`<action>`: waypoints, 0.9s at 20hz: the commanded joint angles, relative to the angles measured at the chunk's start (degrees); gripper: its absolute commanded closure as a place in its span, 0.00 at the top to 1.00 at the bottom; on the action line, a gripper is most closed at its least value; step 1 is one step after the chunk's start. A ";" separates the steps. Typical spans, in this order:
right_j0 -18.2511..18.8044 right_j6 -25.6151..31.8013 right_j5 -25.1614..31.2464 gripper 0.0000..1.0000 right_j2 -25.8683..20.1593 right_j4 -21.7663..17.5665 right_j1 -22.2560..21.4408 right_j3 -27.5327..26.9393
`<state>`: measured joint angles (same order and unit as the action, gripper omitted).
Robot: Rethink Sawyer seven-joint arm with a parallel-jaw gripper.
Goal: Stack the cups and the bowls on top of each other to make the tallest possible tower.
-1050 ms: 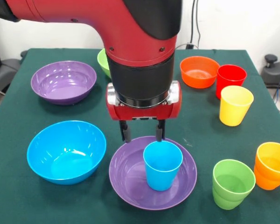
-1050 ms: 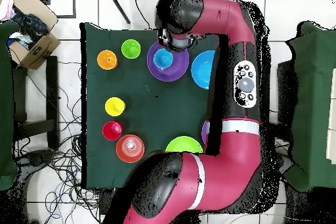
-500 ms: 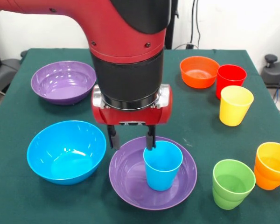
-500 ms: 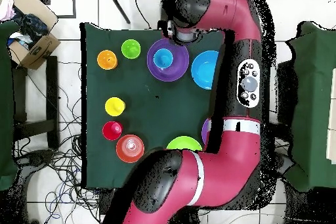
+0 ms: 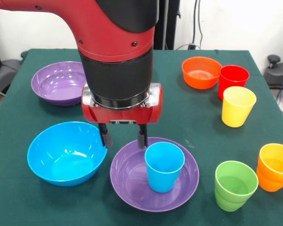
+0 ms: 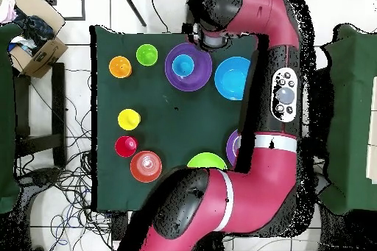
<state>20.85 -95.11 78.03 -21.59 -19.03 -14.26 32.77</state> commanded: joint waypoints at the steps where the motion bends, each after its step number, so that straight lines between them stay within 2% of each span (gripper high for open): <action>1: 1.21 14.38 -3.73 1.00 0.26 -2.73 -1.03 10.19; 9: 4.13 21.66 -4.47 1.00 -1.94 -3.63 1.79 10.08; 14: 5.73 25.46 -8.70 1.00 -4.20 -3.69 3.92 10.29; 18: 5.59 29.44 -5.48 1.00 -5.14 -4.84 6.56 6.36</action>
<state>25.86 -92.59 74.34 -21.98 -19.16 -13.31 36.91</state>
